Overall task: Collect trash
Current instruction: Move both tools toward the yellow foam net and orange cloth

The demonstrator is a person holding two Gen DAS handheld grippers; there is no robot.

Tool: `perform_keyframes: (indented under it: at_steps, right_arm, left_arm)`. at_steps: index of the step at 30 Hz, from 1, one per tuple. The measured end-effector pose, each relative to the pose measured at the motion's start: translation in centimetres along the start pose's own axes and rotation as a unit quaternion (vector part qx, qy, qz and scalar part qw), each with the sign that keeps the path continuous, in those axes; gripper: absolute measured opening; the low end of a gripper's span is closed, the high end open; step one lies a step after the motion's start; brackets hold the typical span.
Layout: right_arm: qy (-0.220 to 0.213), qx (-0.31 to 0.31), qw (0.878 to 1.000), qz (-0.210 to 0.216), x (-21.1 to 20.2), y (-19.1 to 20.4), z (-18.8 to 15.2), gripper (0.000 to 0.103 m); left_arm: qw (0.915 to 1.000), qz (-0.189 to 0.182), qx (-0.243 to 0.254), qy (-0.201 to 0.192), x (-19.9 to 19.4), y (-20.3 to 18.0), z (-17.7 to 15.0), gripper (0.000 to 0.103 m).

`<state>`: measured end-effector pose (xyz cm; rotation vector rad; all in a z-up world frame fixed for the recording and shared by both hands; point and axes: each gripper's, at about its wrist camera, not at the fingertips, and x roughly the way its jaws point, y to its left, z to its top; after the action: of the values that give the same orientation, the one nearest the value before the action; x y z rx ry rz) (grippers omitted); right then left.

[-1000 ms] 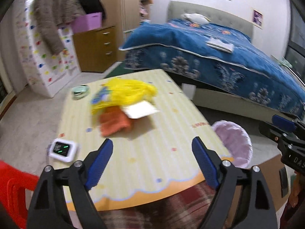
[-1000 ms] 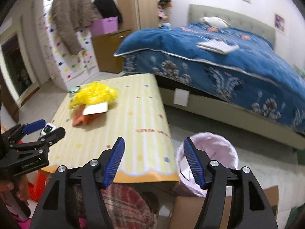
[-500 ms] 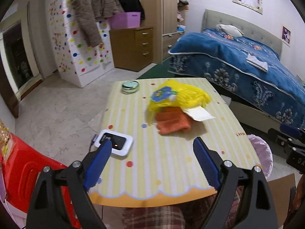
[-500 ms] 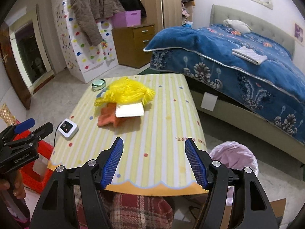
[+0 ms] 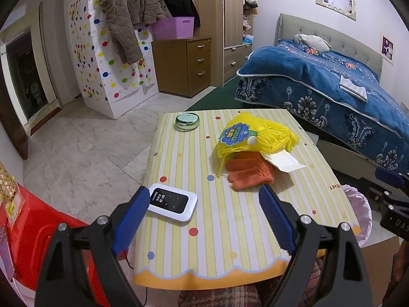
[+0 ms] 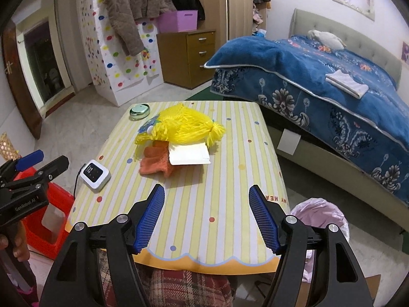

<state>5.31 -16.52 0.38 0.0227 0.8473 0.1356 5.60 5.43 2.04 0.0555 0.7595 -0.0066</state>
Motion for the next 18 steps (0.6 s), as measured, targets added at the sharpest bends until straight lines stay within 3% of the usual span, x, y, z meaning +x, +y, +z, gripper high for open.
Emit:
perform_keyframes:
  at_steps: [12,18]
  right_arm:
    - [0.003,-0.027,0.999,0.018,1.1,-0.4,-0.4,0.073]
    - [0.005,-0.025,0.998,0.05,1.4,-1.0,-1.4,0.073]
  left_arm:
    - [0.9997,0.019,0.005,0.013,0.2,-2.0,-0.6,0.085]
    - [0.9993,0.027,0.014,0.023,0.2,-3.2,-1.5,0.085]
